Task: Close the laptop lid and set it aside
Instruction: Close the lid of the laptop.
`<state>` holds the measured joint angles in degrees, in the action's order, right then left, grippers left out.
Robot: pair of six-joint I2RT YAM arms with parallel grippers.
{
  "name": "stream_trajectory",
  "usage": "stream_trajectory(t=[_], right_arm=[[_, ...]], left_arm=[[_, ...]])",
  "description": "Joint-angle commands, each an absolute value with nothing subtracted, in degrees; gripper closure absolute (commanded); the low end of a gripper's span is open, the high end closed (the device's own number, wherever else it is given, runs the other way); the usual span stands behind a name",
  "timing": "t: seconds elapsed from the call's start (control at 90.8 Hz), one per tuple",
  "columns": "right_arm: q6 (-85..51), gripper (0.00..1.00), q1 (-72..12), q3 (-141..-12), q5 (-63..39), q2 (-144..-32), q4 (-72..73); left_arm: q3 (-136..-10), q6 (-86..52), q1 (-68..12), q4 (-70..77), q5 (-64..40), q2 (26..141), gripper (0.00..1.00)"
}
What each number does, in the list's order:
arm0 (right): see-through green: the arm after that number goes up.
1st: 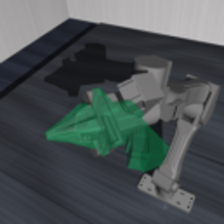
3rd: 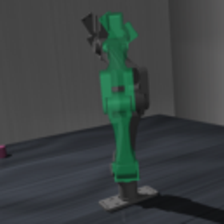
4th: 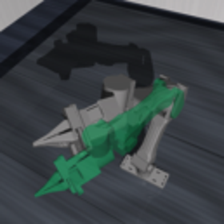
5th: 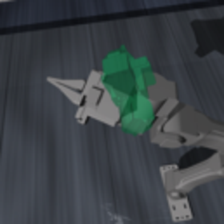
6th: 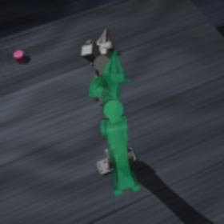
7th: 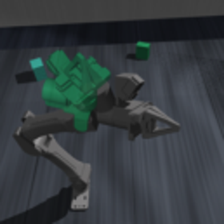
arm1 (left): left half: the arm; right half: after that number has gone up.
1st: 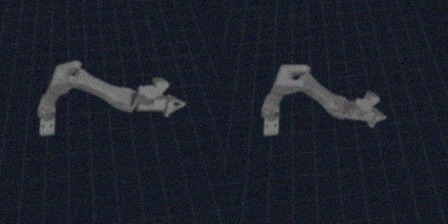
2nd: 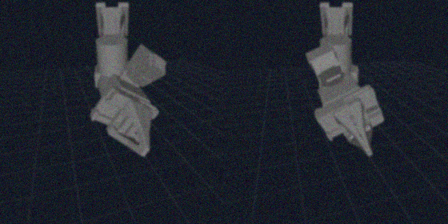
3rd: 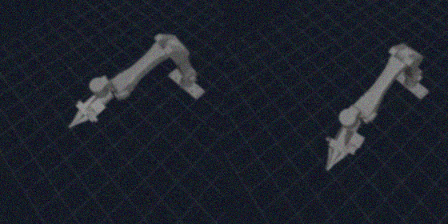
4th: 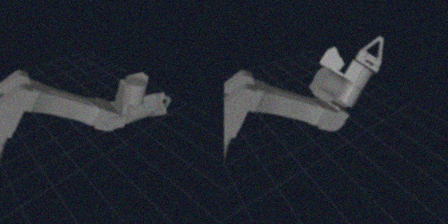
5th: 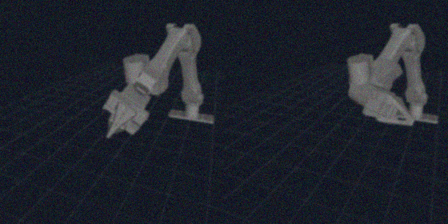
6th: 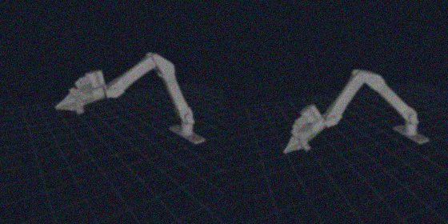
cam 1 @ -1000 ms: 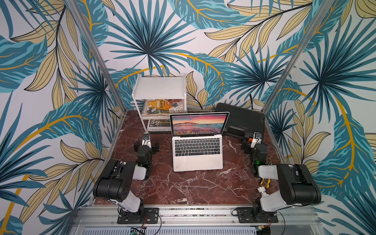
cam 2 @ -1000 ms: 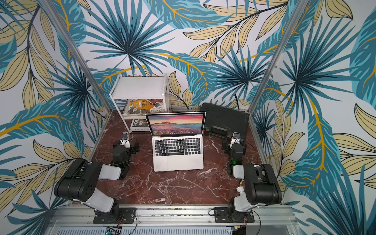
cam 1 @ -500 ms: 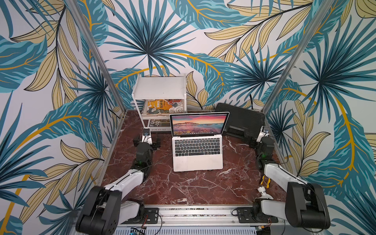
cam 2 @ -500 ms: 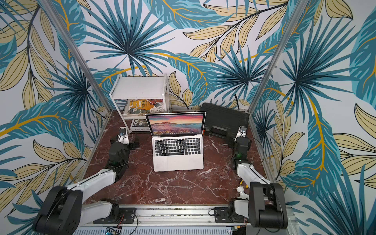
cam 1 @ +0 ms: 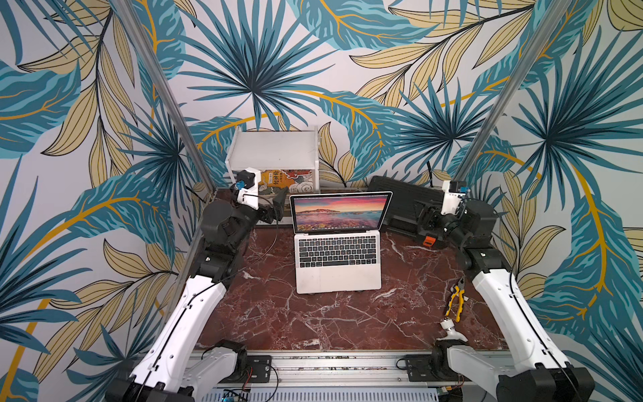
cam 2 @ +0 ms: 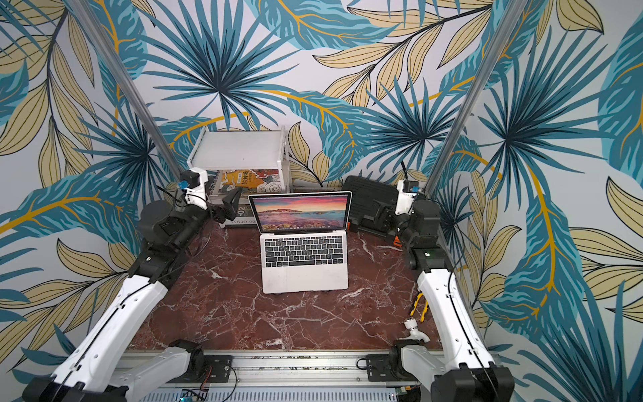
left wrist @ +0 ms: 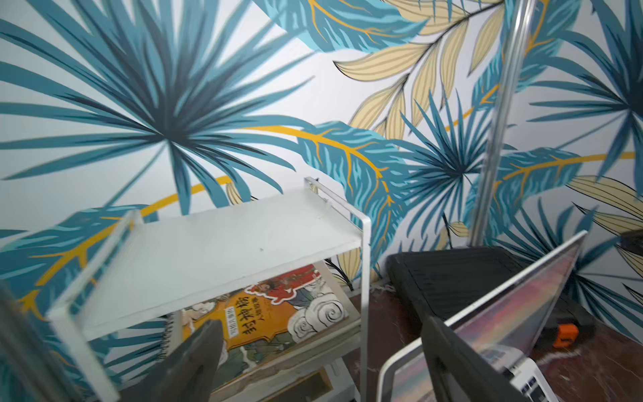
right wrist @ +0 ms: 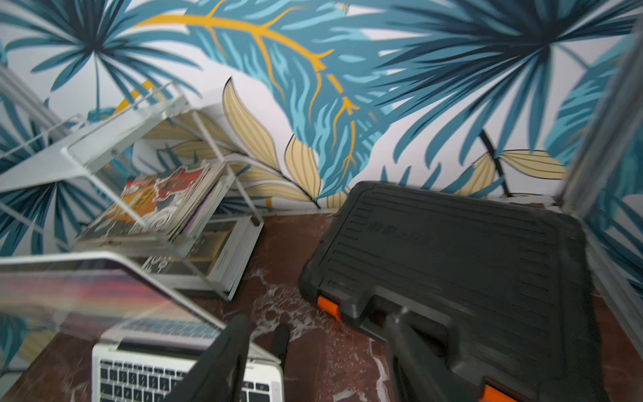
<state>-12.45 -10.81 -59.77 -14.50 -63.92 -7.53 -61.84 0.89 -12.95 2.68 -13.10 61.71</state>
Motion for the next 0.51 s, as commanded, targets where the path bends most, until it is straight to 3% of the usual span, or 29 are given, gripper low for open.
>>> stream_trajectory(t=[0.0, 0.077, 0.154, 0.308, 0.43, 0.496], right_arm=[[-12.1, 0.49, -12.6, -60.7, -17.8, -64.0, -14.2], [-13.0, 0.59, -12.7, -61.2, -17.7, -63.5, -13.0], [-12.5, 0.6, -13.6, -63.2, -18.0, -63.8, -14.2], [-10.7, 0.58, -15.8, -64.0, -17.4, -63.5, -17.2], [-11.1, 0.62, -16.6, -59.9, -17.3, -62.6, -14.7], [-11.6, 0.64, -17.1, -57.9, -17.4, -62.5, -13.8]], left_arm=[[-64.3, 3.3, -16.0, -4.6, -18.3, 63.6, 0.11], [-65.5, 3.7, -17.4, -3.6, -18.0, 64.5, 0.12], [-68.2, 3.8, -18.0, -4.3, -18.6, 66.4, 0.17], [-76.9, 5.3, -19.3, -8.6, -21.2, 72.3, 0.46], [-83.6, 6.8, -22.1, -12.2, -21.1, 75.6, 0.61], [-87.2, 8.4, -23.7, -14.2, -20.2, 77.5, 0.62]])
